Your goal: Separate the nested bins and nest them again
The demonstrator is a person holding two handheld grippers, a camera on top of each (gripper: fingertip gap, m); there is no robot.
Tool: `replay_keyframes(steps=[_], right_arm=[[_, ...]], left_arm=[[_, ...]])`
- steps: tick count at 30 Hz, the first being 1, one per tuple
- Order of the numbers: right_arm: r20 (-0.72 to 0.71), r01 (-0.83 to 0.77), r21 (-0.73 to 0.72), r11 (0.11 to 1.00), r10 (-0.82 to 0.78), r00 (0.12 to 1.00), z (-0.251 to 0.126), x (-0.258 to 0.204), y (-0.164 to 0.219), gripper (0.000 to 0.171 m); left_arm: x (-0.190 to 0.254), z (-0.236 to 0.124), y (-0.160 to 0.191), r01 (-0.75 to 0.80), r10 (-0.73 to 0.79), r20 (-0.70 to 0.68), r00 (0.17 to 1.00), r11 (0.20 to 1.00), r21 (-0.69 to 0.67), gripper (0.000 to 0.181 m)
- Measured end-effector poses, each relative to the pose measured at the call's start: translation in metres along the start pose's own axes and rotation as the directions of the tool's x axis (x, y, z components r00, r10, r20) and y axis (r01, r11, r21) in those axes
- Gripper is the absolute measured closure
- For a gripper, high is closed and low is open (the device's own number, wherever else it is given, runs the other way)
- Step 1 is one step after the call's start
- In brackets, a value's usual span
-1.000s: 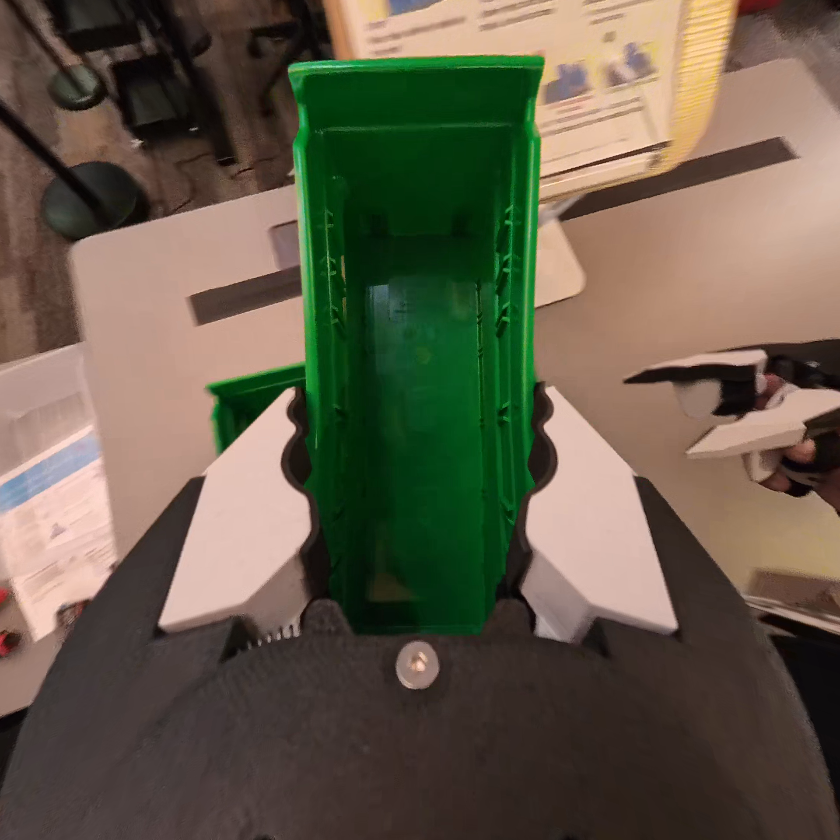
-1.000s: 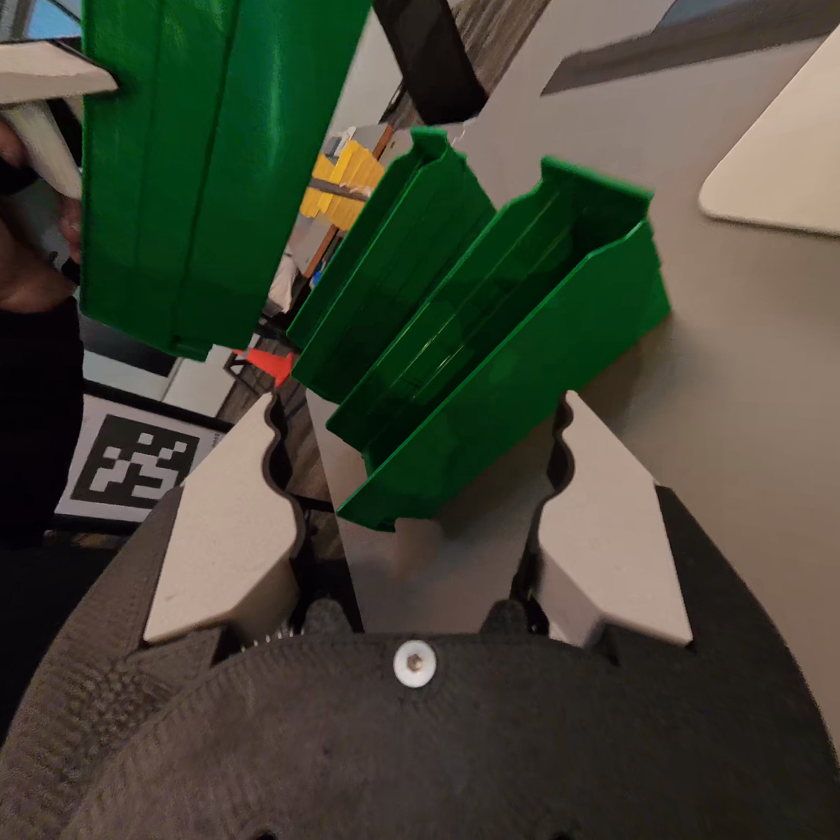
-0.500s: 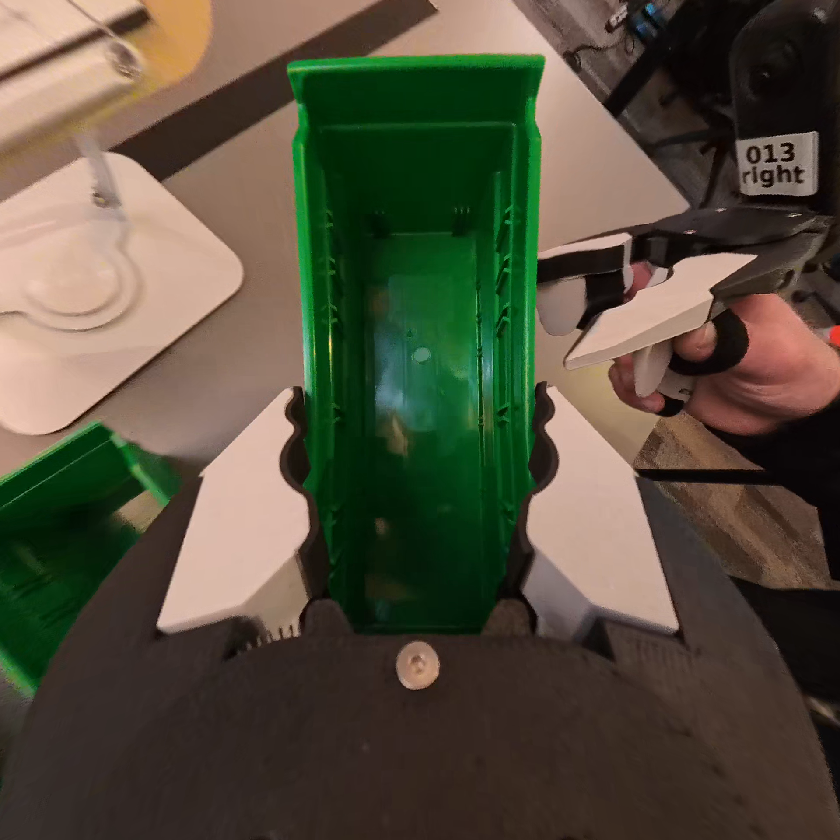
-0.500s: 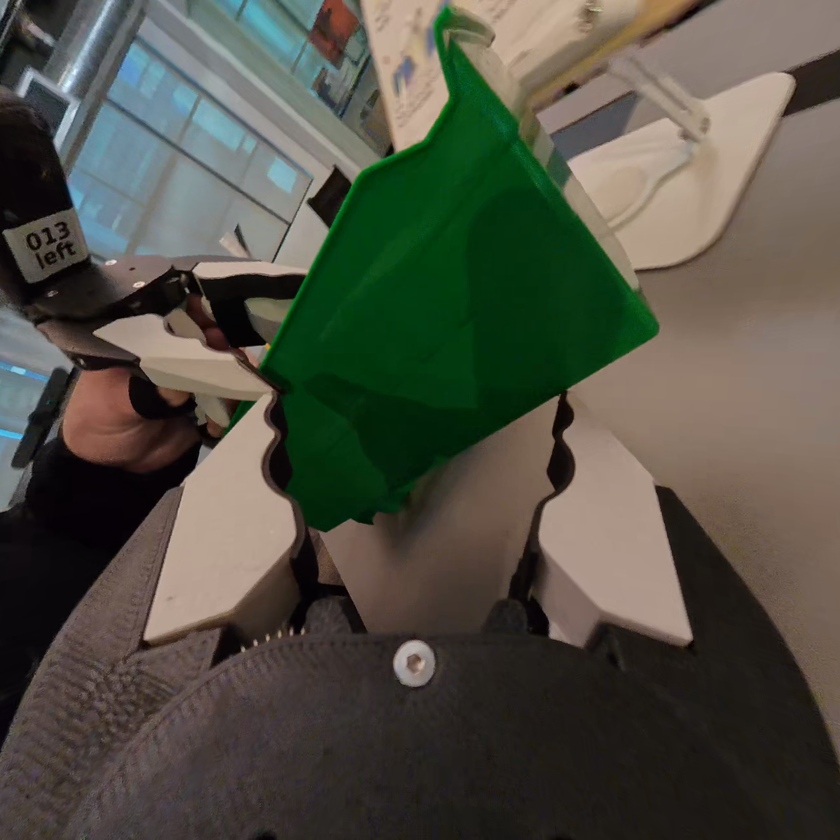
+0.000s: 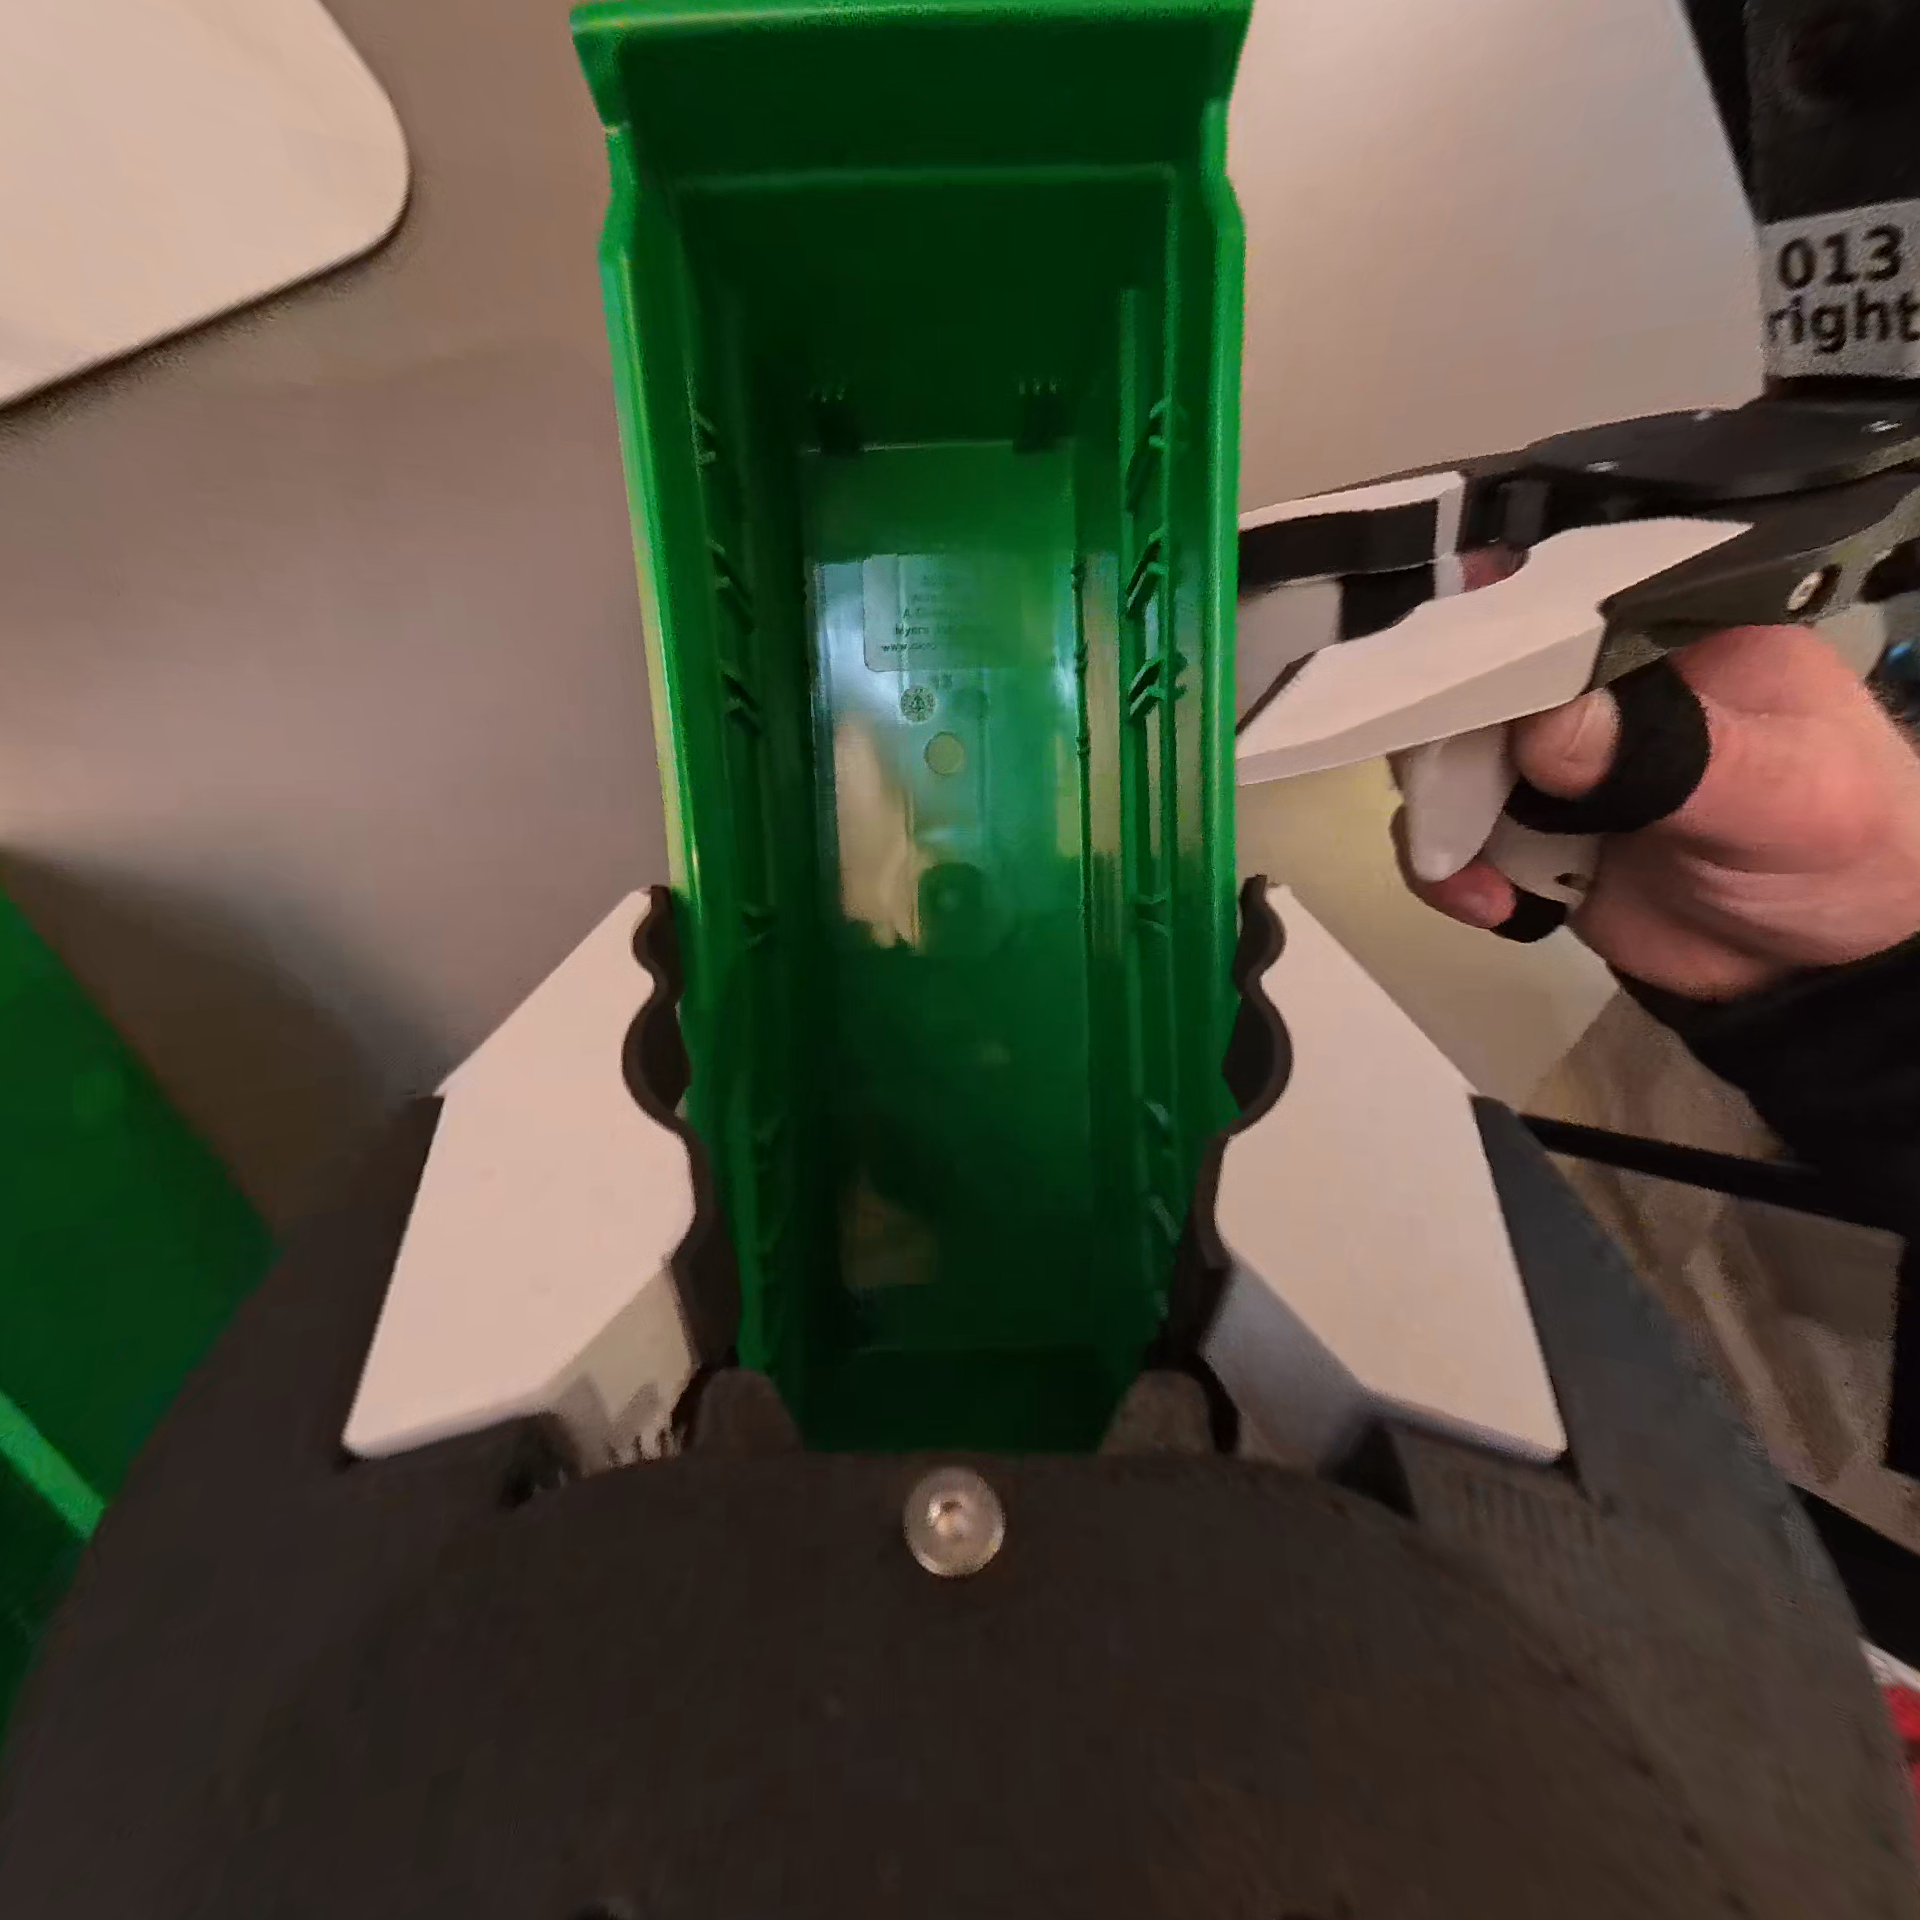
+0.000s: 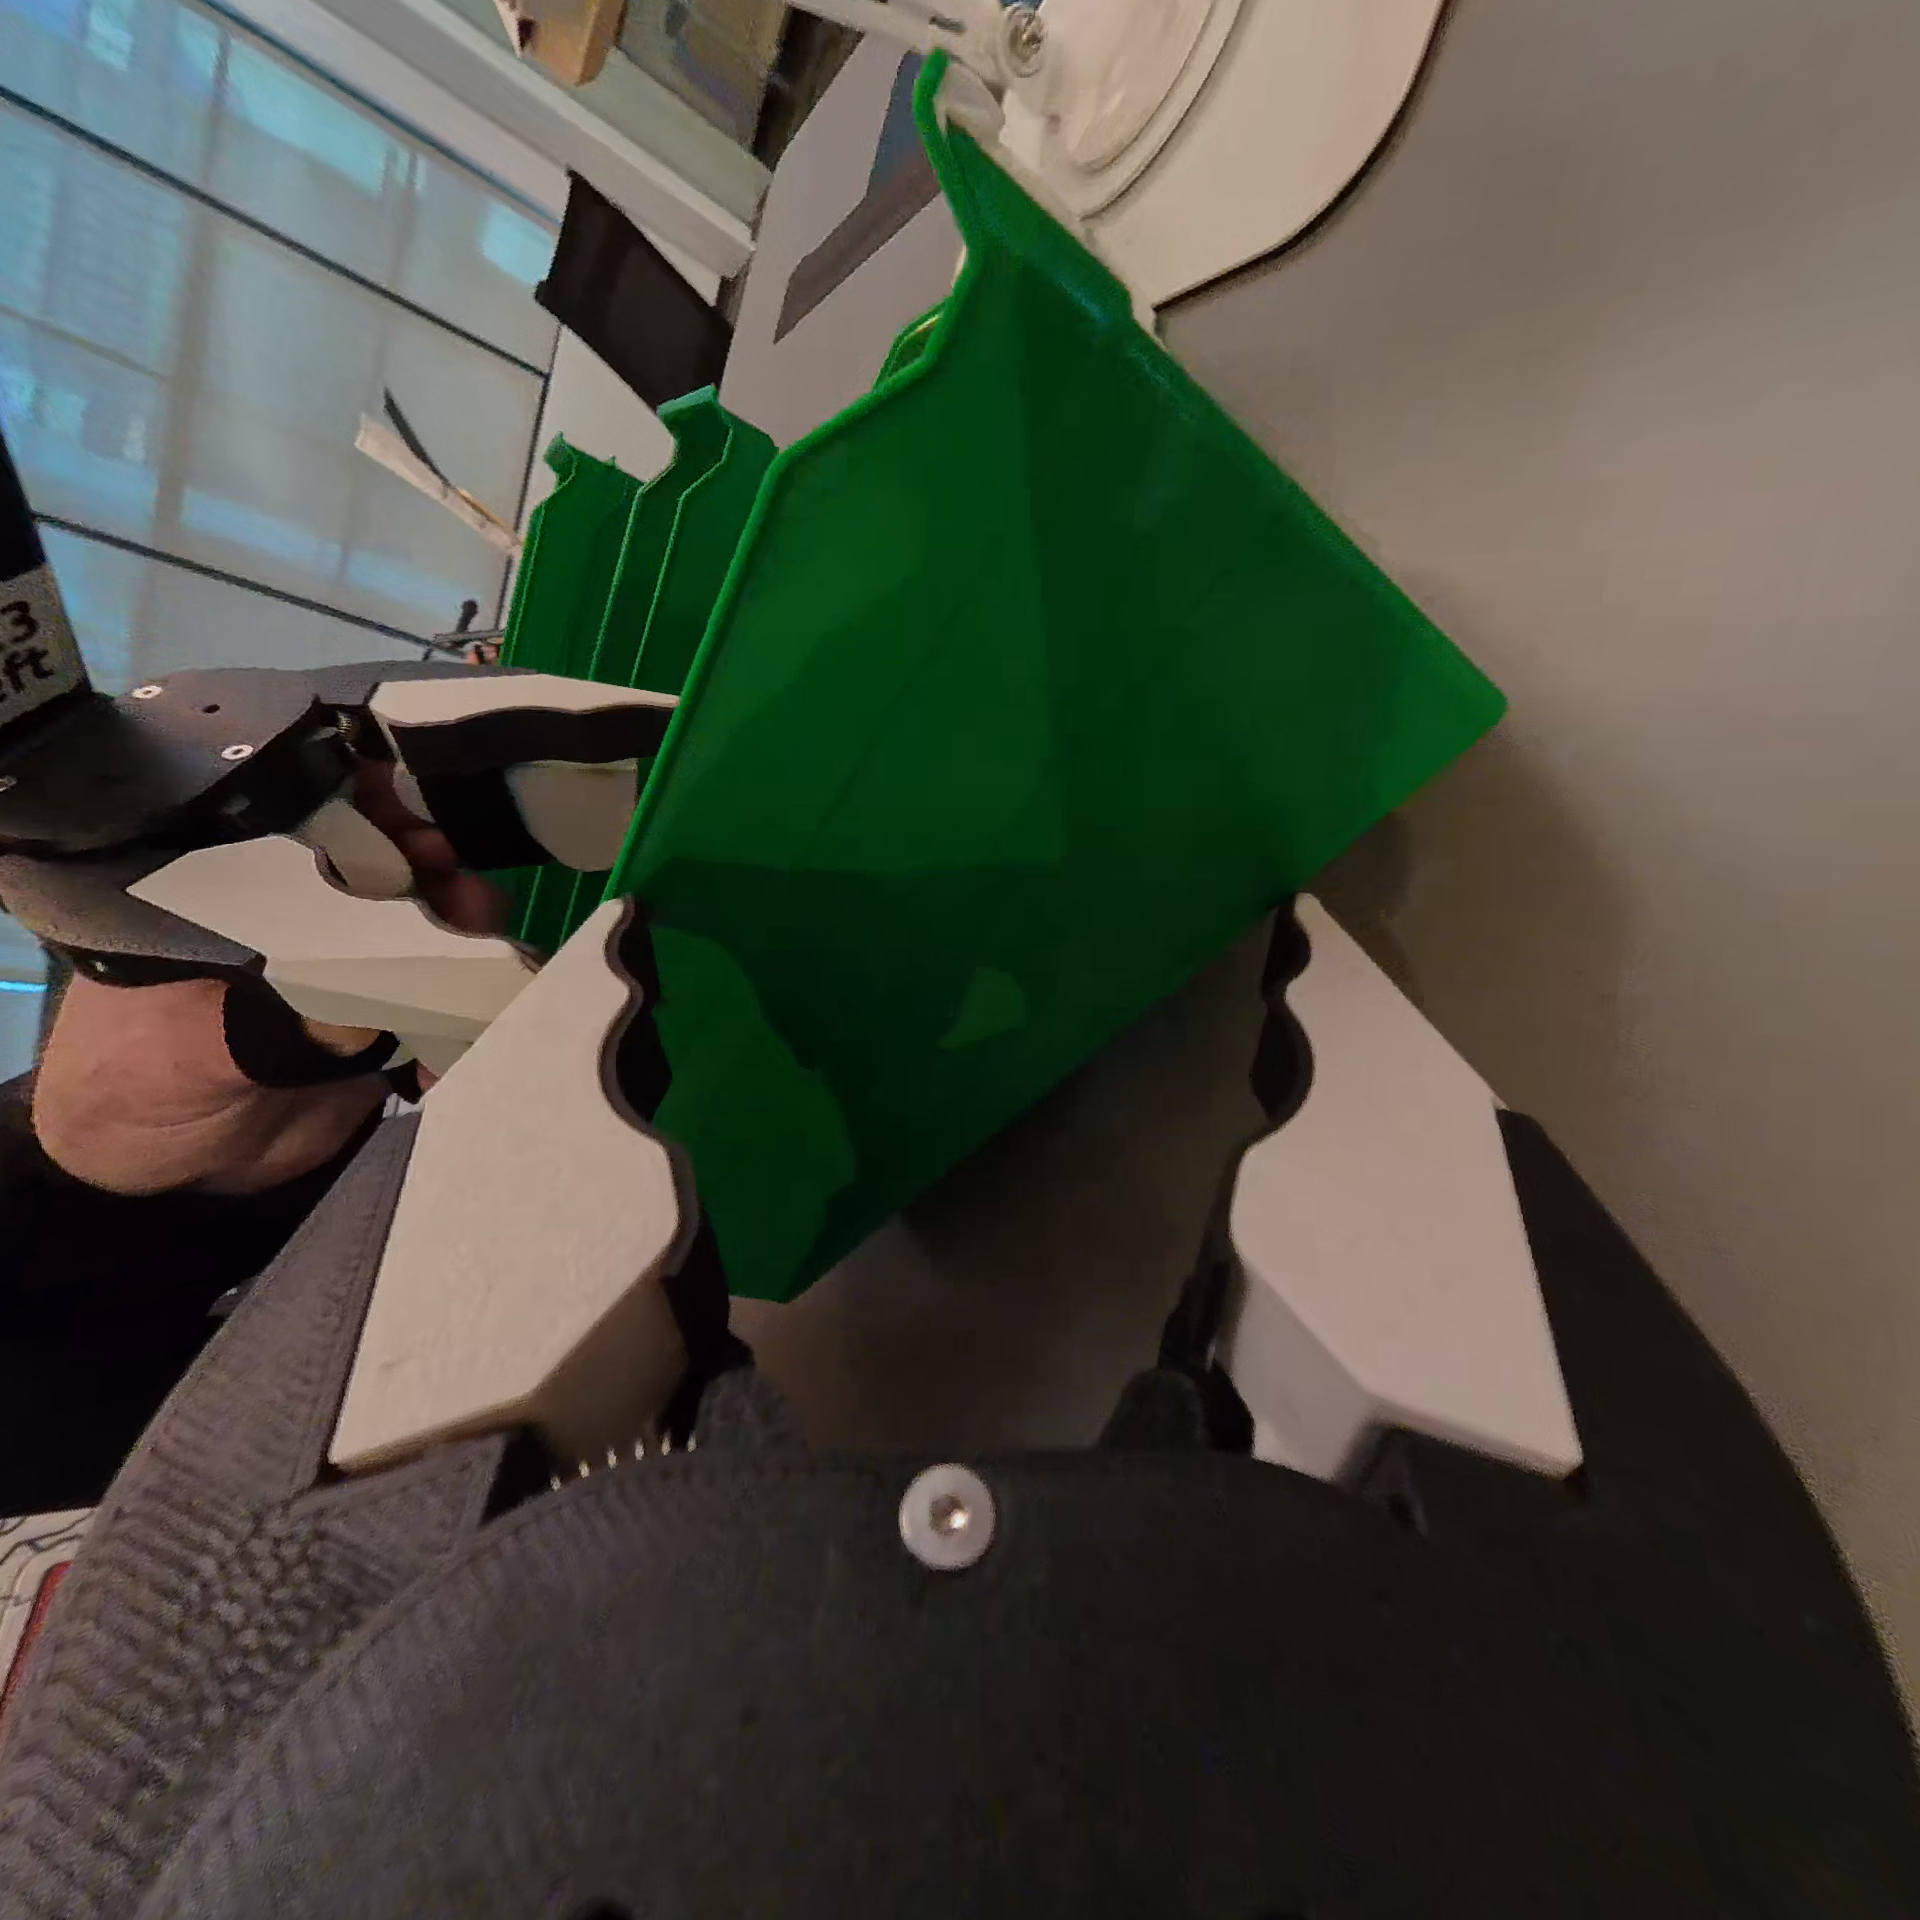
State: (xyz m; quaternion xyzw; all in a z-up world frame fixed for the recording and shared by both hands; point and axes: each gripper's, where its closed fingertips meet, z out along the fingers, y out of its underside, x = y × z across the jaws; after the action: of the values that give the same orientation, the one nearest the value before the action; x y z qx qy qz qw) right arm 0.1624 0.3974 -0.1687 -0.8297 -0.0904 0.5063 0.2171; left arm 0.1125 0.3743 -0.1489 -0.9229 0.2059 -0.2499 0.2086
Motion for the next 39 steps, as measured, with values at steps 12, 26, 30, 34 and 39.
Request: replay_keyframes(steps=[12, 26, 30, 34, 39], right_arm=[[0.123, -0.034, -0.084, 0.996, 0.045, 0.991, 0.021, 0.009, -0.018, 0.07], [0.105, -0.096, -0.102, 0.99, 0.107, 0.989, 0.012, 0.011, 0.007, 0.071], [0.123, -0.109, -0.072, 0.991, 0.117, 0.986, 0.01, 0.009, -0.004, 0.068], [0.11, -0.096, -0.071, 0.993, 0.104, 0.988, 0.007, 0.009, -0.01, 0.068], [0.119, -0.068, -0.059, 0.996, 0.075, 0.99, 0.006, -0.001, -0.016, 0.068]], left_arm=[[0.006, -0.019, 0.015, 0.161, -0.155, -0.142, 0.978, 0.986, 0.037, 0.076], [0.011, -0.031, 0.018, 0.15, -0.139, -0.244, 0.96, 0.988, 0.029, 0.076], [0.009, -0.043, 0.017, 0.078, -0.064, -0.2, 0.978, 0.995, 0.06, 0.078], [-0.018, -0.093, -0.007, 0.012, -0.003, -0.047, 0.999, 0.982, 0.188, 0.079], [-0.146, -0.191, -0.003, 0.003, -0.084, 0.368, 0.926, 0.977, 0.215, 0.073]])
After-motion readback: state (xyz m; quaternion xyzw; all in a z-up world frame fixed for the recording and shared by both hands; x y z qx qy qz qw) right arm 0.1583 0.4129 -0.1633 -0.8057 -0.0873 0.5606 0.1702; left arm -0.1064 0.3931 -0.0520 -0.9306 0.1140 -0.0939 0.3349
